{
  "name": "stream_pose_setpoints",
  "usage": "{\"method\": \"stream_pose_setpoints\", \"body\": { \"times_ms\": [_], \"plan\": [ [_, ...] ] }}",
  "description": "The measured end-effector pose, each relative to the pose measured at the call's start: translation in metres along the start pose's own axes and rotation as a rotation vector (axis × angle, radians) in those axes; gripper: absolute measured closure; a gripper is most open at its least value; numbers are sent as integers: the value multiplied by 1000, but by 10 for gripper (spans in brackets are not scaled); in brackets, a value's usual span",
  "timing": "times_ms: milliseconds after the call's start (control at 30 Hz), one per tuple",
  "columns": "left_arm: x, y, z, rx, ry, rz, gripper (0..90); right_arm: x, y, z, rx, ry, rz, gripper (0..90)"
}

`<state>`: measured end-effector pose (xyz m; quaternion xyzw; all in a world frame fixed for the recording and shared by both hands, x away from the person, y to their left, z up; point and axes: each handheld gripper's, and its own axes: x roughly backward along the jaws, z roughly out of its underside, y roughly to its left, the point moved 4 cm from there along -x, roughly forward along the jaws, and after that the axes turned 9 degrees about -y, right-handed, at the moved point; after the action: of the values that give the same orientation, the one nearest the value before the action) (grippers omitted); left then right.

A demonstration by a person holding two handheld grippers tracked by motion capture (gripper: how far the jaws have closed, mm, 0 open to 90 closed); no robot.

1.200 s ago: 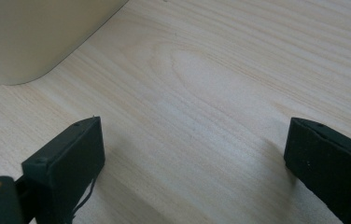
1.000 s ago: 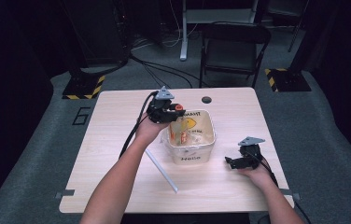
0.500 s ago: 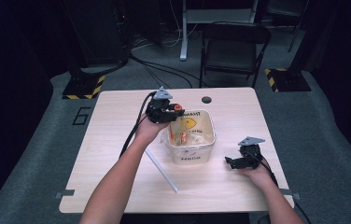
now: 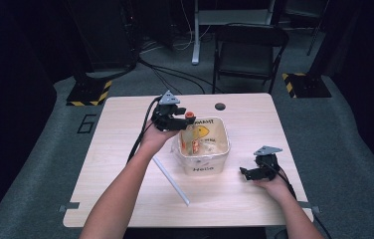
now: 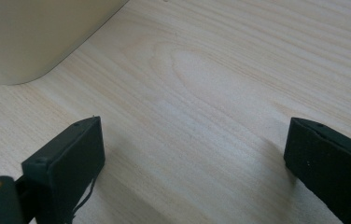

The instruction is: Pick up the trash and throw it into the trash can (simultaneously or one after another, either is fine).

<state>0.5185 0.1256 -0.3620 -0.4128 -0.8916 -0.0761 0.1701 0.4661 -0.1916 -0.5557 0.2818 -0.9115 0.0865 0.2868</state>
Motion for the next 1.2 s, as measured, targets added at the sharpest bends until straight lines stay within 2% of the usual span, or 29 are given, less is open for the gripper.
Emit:
{"method": "stream_pose_setpoints", "body": {
  "times_ms": [167, 333, 500, 567, 767, 1067, 1200],
  "plan": [
    [12, 0, -2, -15, -4, -5, 436, 0, 0, 0, 0, 0, 0, 42],
    [22, 3, -1, -1, -13, -15, 433, 0, 0, 0, 0, 0, 0, 42],
    [34, 5, 5, -3, -11, -40, 433, 0, 0, 0, 0, -1, 1, 43],
    [39, 7, 7, -11, -8, -42, 433, 0, 0, 0, -1, 0, 1, 43],
    [50, 9, 13, 5, -13, -45, 433, 0, 0, 0, 0, -1, 2, 43],
    [65, 10, 28, 4, -7, -67, 429, 0, 0, 0, -1, -1, 2, 43],
    [71, 11, 33, 13, -11, -63, 430, 0, 0, 0, -4, 0, 2, 44]
  ]
}}
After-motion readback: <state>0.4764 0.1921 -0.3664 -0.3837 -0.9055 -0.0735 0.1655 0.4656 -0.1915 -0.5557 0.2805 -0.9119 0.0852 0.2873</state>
